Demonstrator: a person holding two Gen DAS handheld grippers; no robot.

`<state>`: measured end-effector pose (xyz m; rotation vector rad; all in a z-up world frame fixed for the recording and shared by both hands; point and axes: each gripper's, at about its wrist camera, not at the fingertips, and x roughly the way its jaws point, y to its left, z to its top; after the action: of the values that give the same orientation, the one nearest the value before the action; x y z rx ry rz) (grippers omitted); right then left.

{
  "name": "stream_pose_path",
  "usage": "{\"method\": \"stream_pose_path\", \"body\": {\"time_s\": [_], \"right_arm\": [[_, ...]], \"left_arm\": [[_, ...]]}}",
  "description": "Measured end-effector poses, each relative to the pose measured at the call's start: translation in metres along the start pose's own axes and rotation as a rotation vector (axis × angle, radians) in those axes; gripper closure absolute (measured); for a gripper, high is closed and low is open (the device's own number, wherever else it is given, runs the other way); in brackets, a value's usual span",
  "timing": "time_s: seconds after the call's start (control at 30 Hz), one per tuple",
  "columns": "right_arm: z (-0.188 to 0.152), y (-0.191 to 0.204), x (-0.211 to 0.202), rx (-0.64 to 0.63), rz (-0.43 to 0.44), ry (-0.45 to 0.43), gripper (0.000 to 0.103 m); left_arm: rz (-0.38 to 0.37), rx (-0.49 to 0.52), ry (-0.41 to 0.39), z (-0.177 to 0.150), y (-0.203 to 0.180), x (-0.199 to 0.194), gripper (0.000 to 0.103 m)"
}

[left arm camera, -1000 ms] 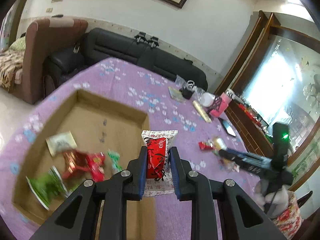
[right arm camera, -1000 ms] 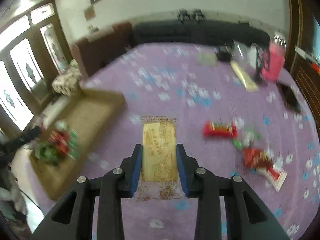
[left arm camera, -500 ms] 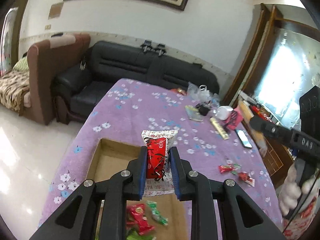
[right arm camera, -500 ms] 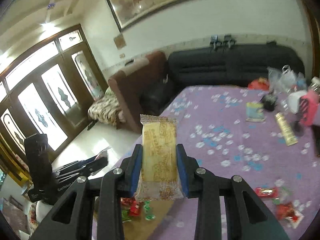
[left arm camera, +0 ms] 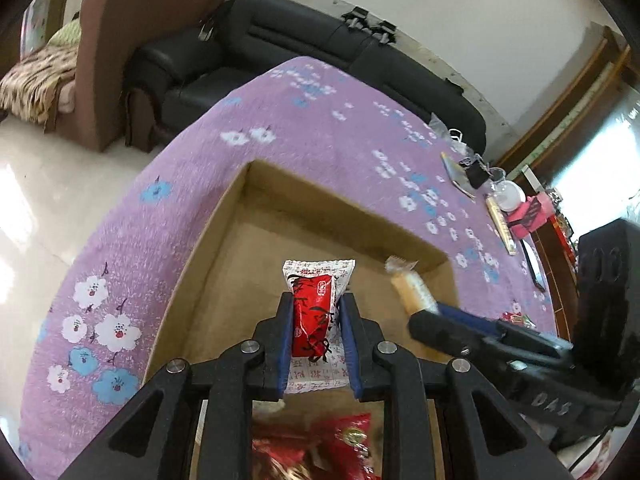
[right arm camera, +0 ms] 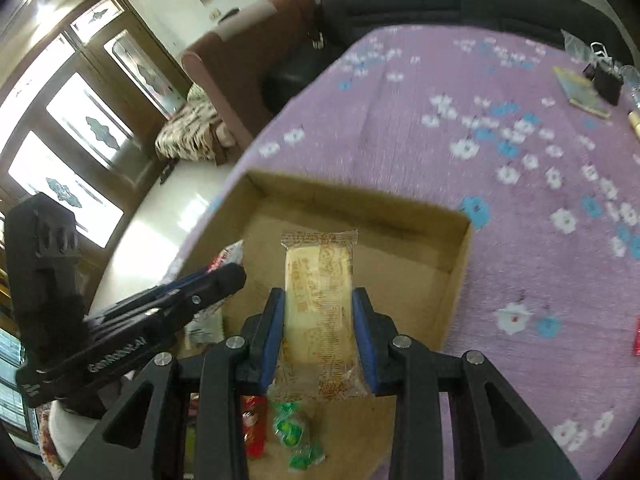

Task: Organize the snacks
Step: 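Open both grippers to drop the packet and pastry into the box, then move both grippers toward the red foil bag and red-and-white packet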

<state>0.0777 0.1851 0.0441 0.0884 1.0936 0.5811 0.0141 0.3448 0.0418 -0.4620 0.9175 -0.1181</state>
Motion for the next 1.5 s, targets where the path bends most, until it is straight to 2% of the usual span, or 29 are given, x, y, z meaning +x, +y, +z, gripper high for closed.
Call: {"method": "stream_pose_path", "body": {"time_s": [0.27, 0.37, 0.43, 0.53, 0.7, 0.83, 1.0, 1.13, 1.27, 1.5], "right_arm": [[-0.004, 0.003, 0.022, -0.017, -0.010, 0.034, 0.070], [-0.004, 0.006, 0.021, -0.020, 0.007, 0.030, 0.068], [-0.005, 0.009, 0.014, -0.031, 0.006, 0.010, 0.068], [-0.008, 0.014, -0.002, -0.055, 0.010, -0.020, 0.068], [-0.017, 0.008, -0.037, -0.056, 0.025, -0.074, 0.066], [-0.031, -0.009, -0.066, -0.033, 0.022, -0.104, 0.066], [-0.054, -0.050, -0.106, 0.012, -0.015, -0.151, 0.066], [-0.070, -0.095, -0.139, 0.076, -0.059, -0.187, 0.065], [-0.085, -0.154, -0.175, 0.179, -0.119, -0.235, 0.065], [-0.111, -0.250, -0.228, 0.372, -0.199, -0.314, 0.064]], "left_arm": [[-0.015, -0.031, -0.009, 0.004, 0.007, 0.001, 0.080], [-0.036, -0.057, -0.018, 0.005, 0.008, -0.004, 0.070], [-0.054, -0.068, -0.033, 0.004, 0.006, -0.012, 0.069], [-0.067, -0.071, -0.064, 0.001, 0.002, -0.029, 0.058], [-0.139, -0.082, -0.115, -0.010, -0.020, -0.060, 0.032], [-0.191, -0.106, -0.130, -0.025, -0.045, -0.076, 0.023], [-0.311, -0.119, -0.155, -0.050, -0.080, -0.089, 0.023], [-0.368, -0.123, -0.186, -0.074, -0.102, -0.097, 0.023], [-0.434, -0.152, -0.136, -0.096, -0.114, -0.086, 0.023], [-0.375, -0.154, -0.053, -0.121, -0.126, -0.059, 0.022]]}}
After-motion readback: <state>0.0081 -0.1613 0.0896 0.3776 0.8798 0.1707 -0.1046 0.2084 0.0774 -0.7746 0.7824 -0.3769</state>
